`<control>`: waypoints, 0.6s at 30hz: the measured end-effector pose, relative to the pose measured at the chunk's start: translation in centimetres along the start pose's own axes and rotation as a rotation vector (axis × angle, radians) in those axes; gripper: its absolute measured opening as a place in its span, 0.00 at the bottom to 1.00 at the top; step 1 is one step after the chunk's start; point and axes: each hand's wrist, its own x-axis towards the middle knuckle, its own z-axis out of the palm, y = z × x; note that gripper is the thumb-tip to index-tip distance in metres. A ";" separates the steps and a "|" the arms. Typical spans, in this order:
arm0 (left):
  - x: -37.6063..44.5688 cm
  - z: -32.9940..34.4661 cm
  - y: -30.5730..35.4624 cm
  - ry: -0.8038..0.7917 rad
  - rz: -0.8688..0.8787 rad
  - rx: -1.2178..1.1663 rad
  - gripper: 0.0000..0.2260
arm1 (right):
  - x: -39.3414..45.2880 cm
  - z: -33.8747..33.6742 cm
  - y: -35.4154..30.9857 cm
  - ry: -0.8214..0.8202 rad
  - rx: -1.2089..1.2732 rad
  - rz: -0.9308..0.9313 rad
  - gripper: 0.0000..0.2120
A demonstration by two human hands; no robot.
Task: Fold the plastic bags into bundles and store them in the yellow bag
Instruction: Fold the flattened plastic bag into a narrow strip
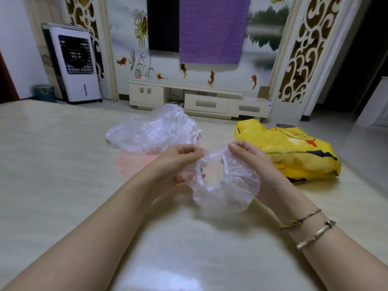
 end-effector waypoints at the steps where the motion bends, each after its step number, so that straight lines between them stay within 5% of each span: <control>1: 0.2 0.0 0.0 0.081 0.056 -0.004 0.04 | 0.2 0.0 0.1 0.030 0.011 0.053 0.10; 5: 1.0 -0.5 -0.1 0.387 0.338 0.163 0.04 | 0.3 0.2 0.7 -0.072 -0.013 0.350 0.29; 10: 0.6 -0.8 -0.2 0.595 0.563 0.559 0.03 | 0.8 1.1 1.7 0.095 -0.056 0.205 0.08; 14: 0.3 -1.8 -0.2 0.632 0.424 0.861 0.06 | 2.7 1.1 2.4 0.330 -0.316 0.098 0.09; 18: 0.5 -2.9 -0.5 0.562 0.058 1.200 0.06 | 3.6 0.4 3.2 0.358 -1.003 -0.153 0.10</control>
